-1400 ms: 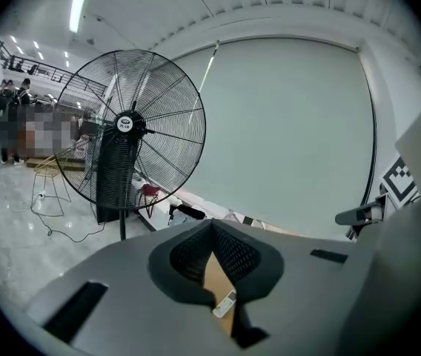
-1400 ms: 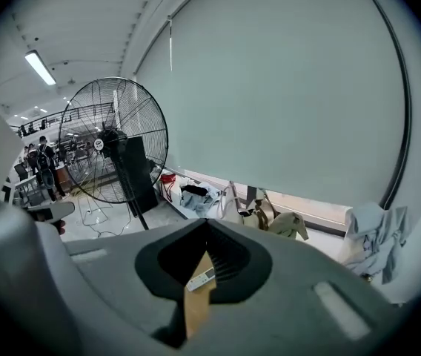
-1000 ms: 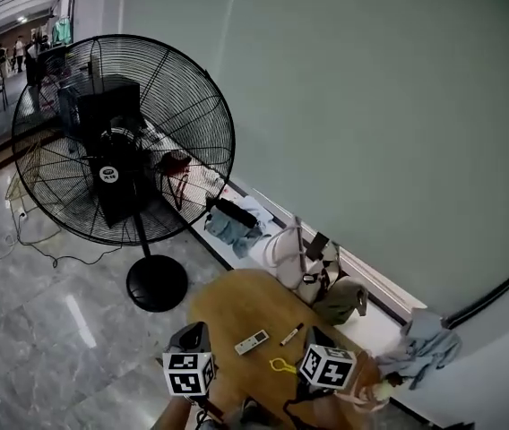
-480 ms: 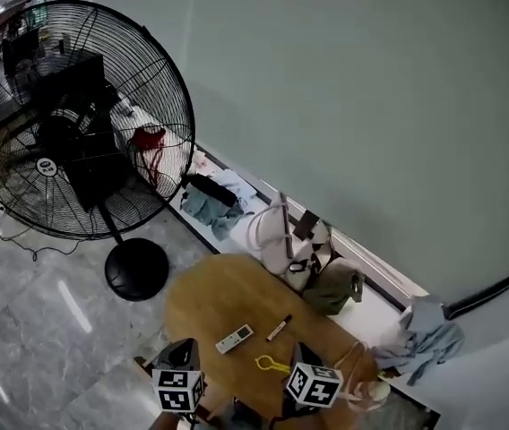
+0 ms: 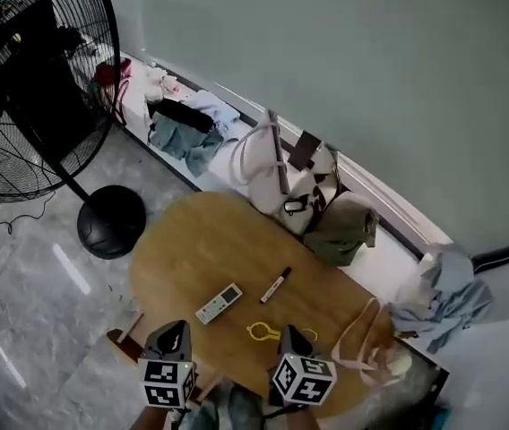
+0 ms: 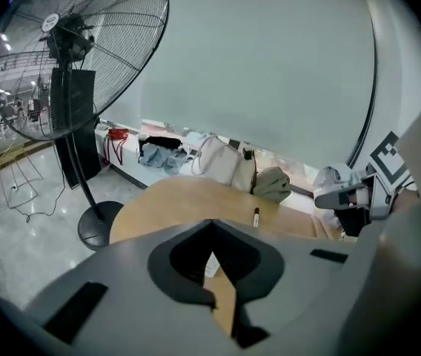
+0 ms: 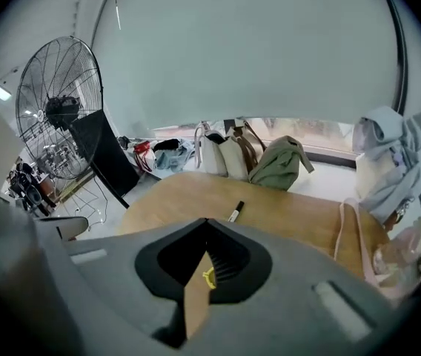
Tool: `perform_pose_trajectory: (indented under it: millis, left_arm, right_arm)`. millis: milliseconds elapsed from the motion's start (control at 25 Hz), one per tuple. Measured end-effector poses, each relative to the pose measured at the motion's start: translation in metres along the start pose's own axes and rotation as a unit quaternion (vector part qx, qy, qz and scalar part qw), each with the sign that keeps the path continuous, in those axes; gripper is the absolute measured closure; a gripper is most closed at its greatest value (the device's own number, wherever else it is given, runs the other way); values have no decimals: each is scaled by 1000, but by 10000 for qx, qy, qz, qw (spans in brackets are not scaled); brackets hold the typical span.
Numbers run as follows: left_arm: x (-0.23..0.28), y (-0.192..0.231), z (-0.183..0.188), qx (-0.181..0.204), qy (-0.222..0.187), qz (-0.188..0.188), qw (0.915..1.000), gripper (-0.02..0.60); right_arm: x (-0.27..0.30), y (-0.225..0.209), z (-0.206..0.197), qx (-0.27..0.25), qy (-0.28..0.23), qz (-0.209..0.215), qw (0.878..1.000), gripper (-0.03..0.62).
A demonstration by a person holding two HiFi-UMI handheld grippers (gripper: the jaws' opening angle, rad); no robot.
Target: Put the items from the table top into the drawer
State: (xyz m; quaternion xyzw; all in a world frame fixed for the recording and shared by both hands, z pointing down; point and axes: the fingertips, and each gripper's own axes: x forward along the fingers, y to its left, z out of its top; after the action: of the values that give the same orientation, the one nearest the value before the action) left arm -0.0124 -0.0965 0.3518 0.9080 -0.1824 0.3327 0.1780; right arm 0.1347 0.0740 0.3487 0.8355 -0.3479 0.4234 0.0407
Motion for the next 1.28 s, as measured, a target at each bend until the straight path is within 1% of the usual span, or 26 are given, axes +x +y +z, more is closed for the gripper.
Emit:
perform_pose_trajectory:
  millis: [240, 480, 640, 760, 920, 960, 1000, 1040, 1160, 1280]
  left_arm:
    - [46, 10, -47, -34, 222, 42, 9997, 584]
    - [74, 13, -84, -171, 336, -72, 9993, 584]
    - [86, 12, -96, -290, 404, -224, 9985, 584]
    - [90, 10, -96, -335, 456, -278, 9980, 584]
    - [95, 2, -95, -85, 579, -401, 9975, 584]
    - [96, 0, -95, -4, 614, -465, 9970, 574]
    - [98, -2, -95, 59, 651, -536, 9964, 487]
    - [99, -4, -96, 108, 694, -605, 9957, 445]
    - [105, -8, -97, 278, 834, -765, 9932, 427]
    - [112, -12, -98, 555, 1022, -951, 9887, 380]
  right_arm:
    - [44, -14, -42, 238, 126, -39, 9996, 589]
    - [63, -31, -76, 145, 309, -133, 9993, 589]
    - [69, -41, -88, 125, 419, -214, 9988, 589]
    - [73, -43, -91, 119, 483, -206, 9986, 589]
    - [73, -45, -94, 157, 527, -201, 9983, 589]
    - [73, -45, -95, 169, 530, -193, 9983, 589]
    - [73, -45, -95, 175, 535, -181, 9982, 589]
    - [73, -45, -96, 176, 543, -168, 9982, 589]
    - [74, -47, -99, 172, 581, -145, 9981, 589]
    - [75, -52, -102, 203, 613, -161, 9978, 589]
